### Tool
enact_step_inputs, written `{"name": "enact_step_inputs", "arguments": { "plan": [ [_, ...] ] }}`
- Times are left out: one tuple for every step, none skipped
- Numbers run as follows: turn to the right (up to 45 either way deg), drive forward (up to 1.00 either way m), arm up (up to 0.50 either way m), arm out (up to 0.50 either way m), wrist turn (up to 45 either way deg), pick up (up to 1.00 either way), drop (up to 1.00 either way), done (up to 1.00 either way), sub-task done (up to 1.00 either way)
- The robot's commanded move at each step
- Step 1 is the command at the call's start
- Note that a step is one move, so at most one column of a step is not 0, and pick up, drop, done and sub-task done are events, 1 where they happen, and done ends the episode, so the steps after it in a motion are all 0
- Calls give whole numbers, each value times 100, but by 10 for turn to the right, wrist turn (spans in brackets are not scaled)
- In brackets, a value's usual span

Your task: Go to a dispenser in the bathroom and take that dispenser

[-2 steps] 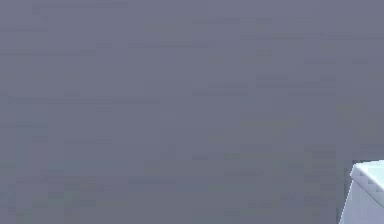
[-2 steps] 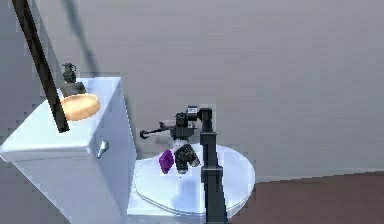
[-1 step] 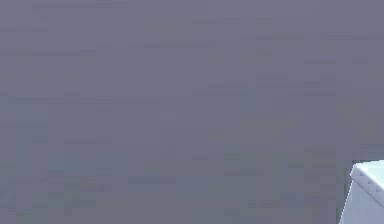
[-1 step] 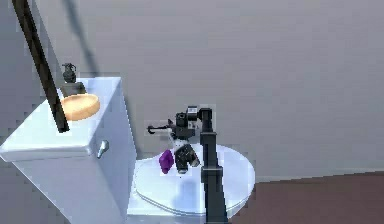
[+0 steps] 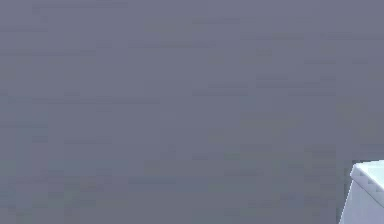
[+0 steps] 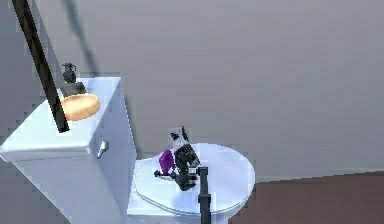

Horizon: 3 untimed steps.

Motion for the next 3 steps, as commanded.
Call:
{"name": "enact_step_inputs", "arguments": {
  "plan": [
    [0, 0, 0, 0, 0, 100, 0, 0, 0],
    [0, 0, 10, 0, 0, 0, 0, 0, 0],
    [0, 0, 0, 0, 0, 0, 0, 100, 0]
  ]
}}
